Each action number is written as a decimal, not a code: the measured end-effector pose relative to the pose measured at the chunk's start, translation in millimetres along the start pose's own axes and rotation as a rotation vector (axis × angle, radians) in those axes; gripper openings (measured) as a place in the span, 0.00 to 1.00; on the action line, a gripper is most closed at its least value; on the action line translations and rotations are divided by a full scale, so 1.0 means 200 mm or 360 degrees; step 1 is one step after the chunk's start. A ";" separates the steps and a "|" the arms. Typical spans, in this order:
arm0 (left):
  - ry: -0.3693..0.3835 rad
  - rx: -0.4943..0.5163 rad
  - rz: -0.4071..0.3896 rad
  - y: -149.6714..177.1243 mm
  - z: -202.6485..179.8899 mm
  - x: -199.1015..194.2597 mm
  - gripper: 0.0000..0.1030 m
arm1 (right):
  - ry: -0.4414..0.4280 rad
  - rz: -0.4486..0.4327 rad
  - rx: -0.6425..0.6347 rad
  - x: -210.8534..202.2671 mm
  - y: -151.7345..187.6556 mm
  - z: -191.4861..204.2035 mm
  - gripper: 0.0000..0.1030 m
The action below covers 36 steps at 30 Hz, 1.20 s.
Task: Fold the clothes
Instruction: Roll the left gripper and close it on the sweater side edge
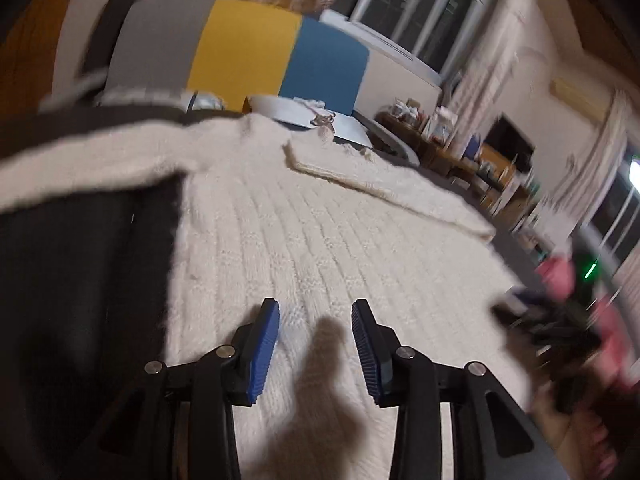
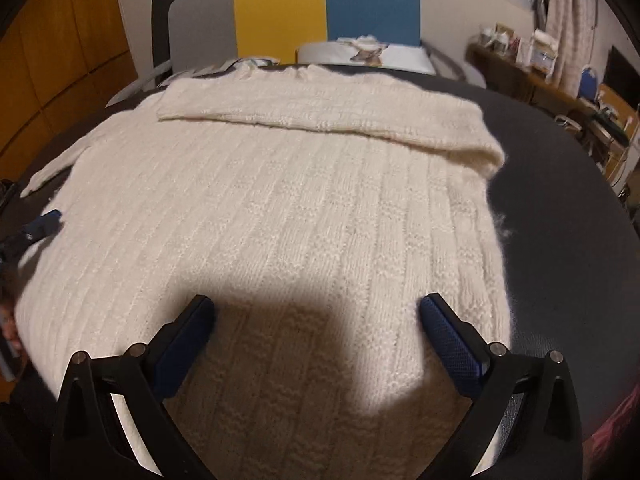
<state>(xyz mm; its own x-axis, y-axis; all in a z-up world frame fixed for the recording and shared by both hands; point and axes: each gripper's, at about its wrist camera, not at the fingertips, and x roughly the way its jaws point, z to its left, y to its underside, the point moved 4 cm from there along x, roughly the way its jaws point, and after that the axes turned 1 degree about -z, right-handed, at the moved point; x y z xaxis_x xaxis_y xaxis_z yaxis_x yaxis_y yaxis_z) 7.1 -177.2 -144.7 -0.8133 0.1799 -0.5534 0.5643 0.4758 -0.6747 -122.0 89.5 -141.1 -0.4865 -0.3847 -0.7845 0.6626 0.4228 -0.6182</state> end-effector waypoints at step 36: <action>-0.0418 -0.2060 -0.0585 -0.37 1.99 -0.70 0.05 | -0.0135 -0.0034 -0.0485 0.33 -0.50 0.81 1.00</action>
<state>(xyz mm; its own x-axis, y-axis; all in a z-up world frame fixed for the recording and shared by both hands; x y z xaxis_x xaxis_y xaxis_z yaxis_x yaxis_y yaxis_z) 135.5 -580.6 -210.8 -0.7534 -0.2281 -0.6167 -0.3284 0.9431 0.0524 -126.9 -111.1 -122.8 -0.4406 -0.4579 -0.7722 0.4453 0.6354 -0.6308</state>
